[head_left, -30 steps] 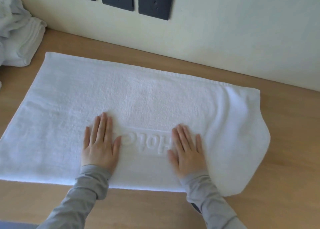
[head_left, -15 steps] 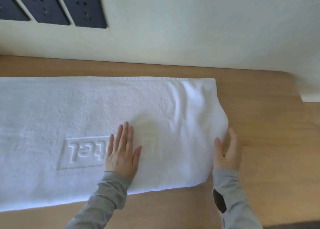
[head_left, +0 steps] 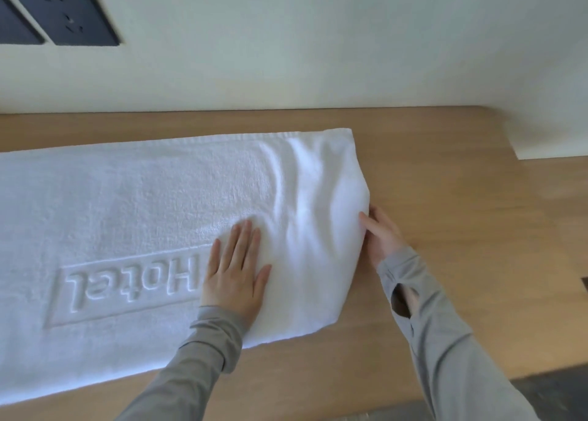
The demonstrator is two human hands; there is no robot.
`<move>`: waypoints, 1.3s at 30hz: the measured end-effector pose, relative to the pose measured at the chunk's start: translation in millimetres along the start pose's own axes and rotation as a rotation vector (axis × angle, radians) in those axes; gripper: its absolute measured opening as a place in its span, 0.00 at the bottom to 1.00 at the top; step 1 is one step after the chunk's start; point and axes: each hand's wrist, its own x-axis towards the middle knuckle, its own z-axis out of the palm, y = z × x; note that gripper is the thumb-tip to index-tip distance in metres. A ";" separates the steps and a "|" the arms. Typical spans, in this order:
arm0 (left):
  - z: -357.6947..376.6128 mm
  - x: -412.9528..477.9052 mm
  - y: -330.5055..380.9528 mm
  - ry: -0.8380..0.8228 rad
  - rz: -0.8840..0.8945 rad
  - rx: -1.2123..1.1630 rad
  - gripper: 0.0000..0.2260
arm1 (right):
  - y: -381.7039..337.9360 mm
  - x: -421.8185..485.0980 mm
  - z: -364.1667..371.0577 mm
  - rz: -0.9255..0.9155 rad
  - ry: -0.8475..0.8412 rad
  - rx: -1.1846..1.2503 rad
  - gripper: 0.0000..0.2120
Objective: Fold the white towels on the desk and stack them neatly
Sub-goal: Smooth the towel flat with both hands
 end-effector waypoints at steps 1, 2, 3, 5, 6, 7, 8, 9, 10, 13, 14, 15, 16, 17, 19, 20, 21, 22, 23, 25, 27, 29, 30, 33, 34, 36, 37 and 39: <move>-0.4 0.4 0.2 0.000 -0.001 0.000 0.27 | -4.1 0.3 0.8 0.022 -0.037 0.045 0.17; -0.7 0.9 0.6 0.000 -0.003 -0.001 0.27 | -8.4 0.4 1.6 0.036 -0.078 0.050 0.22; -1.0 1.6 0.9 0.001 -0.004 0.000 0.27 | -12.5 0.5 3.4 0.038 -0.122 0.027 0.25; -1.5 1.9 1.2 0.000 -0.008 0.002 0.27 | -19.5 -0.8 8.7 0.039 -0.192 -0.065 0.24; -1.8 1.5 1.4 -0.002 -0.008 -0.001 0.27 | -23.1 -2.3 11.8 0.034 -0.205 -0.138 0.21; -2.1 0.7 1.6 -0.003 -0.008 -0.005 0.27 | -27.1 -4.0 14.4 0.012 -0.209 -0.244 0.18; -2.2 -0.2 1.8 -0.005 -0.008 -0.010 0.27 | -32.0 -5.8 16.0 -0.025 -0.209 -0.382 0.16; -2.2 -0.9 1.9 -0.005 -0.009 -0.014 0.27 | -37.7 -6.6 15.9 -0.067 -0.206 -0.538 0.15; -2.1 -1.3 1.9 -0.003 -0.013 -0.018 0.27 | -43.9 -6.9 14.6 -0.109 -0.186 -0.690 0.15; -2.2 -0.2 0.7 0.002 -0.020 -0.028 0.26 | -48.4 -7.2 2.2 -0.145 0.027 -0.939 0.18; -2.5 0.1 0.4 0.002 -0.017 -0.031 0.26 | -42.6 -9.8 -4.6 -0.097 0.121 -0.991 0.21; -3.0 0.1 0.6 0.002 -0.013 -0.035 0.27 | -31.7 -14.1 -13.1 -0.022 0.207 -1.049 0.23; -3.5 -0.2 1.4 0.001 -0.009 -0.037 0.27 | -17.0 -20.7 -22.8 0.057 0.268 -1.078 0.25; -3.9 -0.2 2.5 -0.001 -0.007 -0.040 0.27 | -0.3 -28.0 -32.7 0.104 0.307 -1.052 0.23; -4.2 0.7 3.3 -0.007 -0.009 -0.042 0.27 | 29.5 -46.2 -44.9 0.073 0.376 -0.890 0.14; -3.9 1.3 2.8 -0.013 -0.012 -0.043 0.27 | 40.3 -55.1 -46.3 0.033 0.421 -0.819 0.10; -3.3 1.6 2.1 -0.016 -0.014 -0.044 0.28 | 48.5 -62.7 -46.1 -0.003 0.466 -0.769 0.07; -2.9 1.1 1.4 -0.018 -0.014 -0.044 0.28 | 55.3 -69.0 -45.2 -0.030 0.507 -0.724 0.07; -2.6 0.1 1.1 -0.020 -0.012 -0.047 0.28 | 60.4 -74.4 -43.0 -0.051 0.542 -0.679 0.07; -1.9 -1.0 0.9 -0.023 -0.009 -0.053 0.28 | 65.8 -81.0 -38.1 -0.099 0.619 -0.640 0.08; -0.6 -1.2 0.3 -0.024 -0.005 -0.047 0.29 | 66.5 -82.2 -32.6 -0.157 0.695 -0.677 0.10; 0.7 -1.0 -0.1 -0.013 -0.005 -0.041 0.28 | 66.4 -81.8 -27.4 -0.162 0.727 -0.706 0.11; 0.8 -0.8 0.1 -0.009 -0.007 -0.042 0.28 | 65.9 -81.5 -25.1 -0.145 0.734 -0.696 0.12; 0.6 -0.7 1.6 -0.008 -0.003 -0.045 0.28 | 64.0 -80.2 -23.4 -0.129 0.739 -0.672 0.14; 0.9 -0.4 1.6 -0.007 -0.002 -0.045 0.28 | 63.8 -79.4 -22.9 -0.128 0.727 -0.682 0.14; 0.8 -0.6 0.8 -0.009 -0.003 -0.047 0.28 | 63.9 -78.4 -20.2 -0.108 0.688 -0.690 0.13; 0.7 -0.7 0.6 -0.009 -0.004 -0.047 0.28 | 63.4 -77.6 -19.4 -0.097 0.666 -0.689 0.12; -0.6 -0.7 0.3 -0.014 0.000 -0.047 0.28 | 61.8 -76.1 -23.5 -0.094 0.623 -0.694 0.12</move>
